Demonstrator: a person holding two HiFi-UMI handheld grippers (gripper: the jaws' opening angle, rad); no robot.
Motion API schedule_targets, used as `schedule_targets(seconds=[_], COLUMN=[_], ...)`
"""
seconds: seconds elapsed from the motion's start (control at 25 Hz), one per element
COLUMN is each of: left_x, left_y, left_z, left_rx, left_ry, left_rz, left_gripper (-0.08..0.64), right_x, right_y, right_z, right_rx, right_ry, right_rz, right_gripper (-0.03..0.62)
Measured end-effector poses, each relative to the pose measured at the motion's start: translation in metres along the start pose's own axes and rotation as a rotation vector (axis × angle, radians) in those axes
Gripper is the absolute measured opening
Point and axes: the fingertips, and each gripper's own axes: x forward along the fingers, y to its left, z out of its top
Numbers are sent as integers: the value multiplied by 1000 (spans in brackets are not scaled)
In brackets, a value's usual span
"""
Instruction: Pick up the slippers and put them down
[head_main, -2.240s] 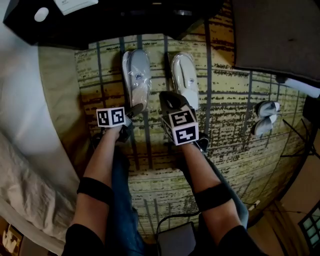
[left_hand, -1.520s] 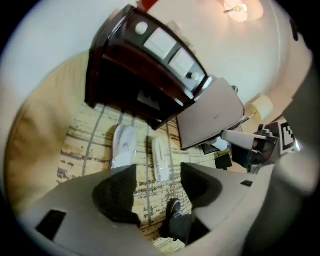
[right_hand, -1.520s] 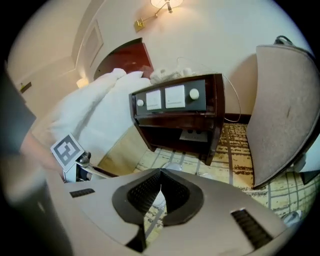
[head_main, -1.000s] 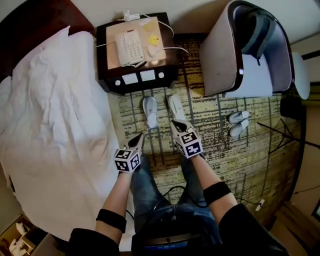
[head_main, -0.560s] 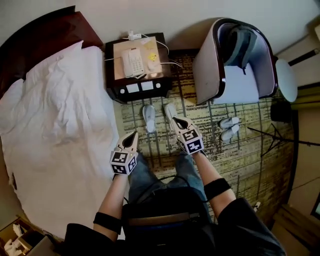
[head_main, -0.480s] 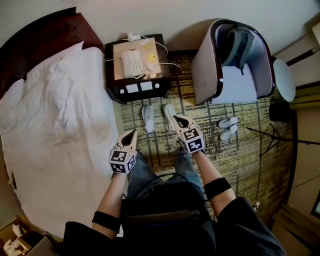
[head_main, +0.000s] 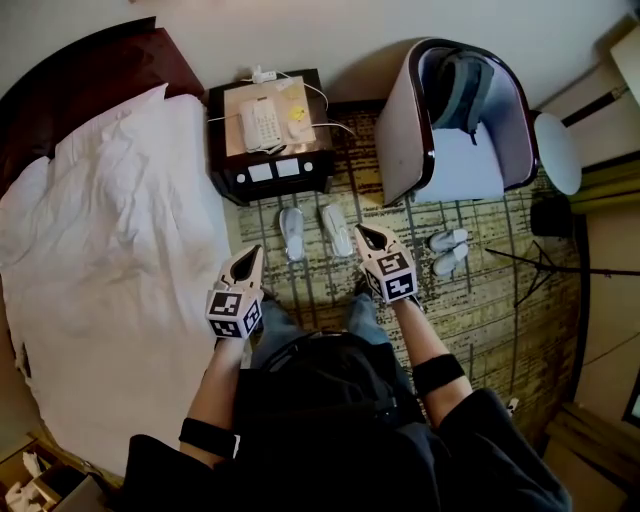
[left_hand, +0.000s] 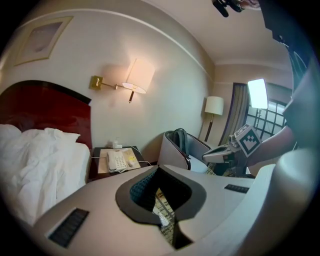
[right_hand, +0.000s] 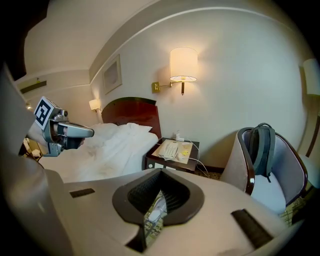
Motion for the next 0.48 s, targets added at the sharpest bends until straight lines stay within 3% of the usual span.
schedule_targets(seconds=[0.48], left_x=[0], left_y=[-12], left_z=[1], left_rx=[11], left_ry=[-11], left_rz=[-27], left_gripper=[2], right_x=[-9], right_y=[-3], right_z=[-7], right_rx=[6], right_ry=[11], right_rz=[-14], right_gripper=[2])
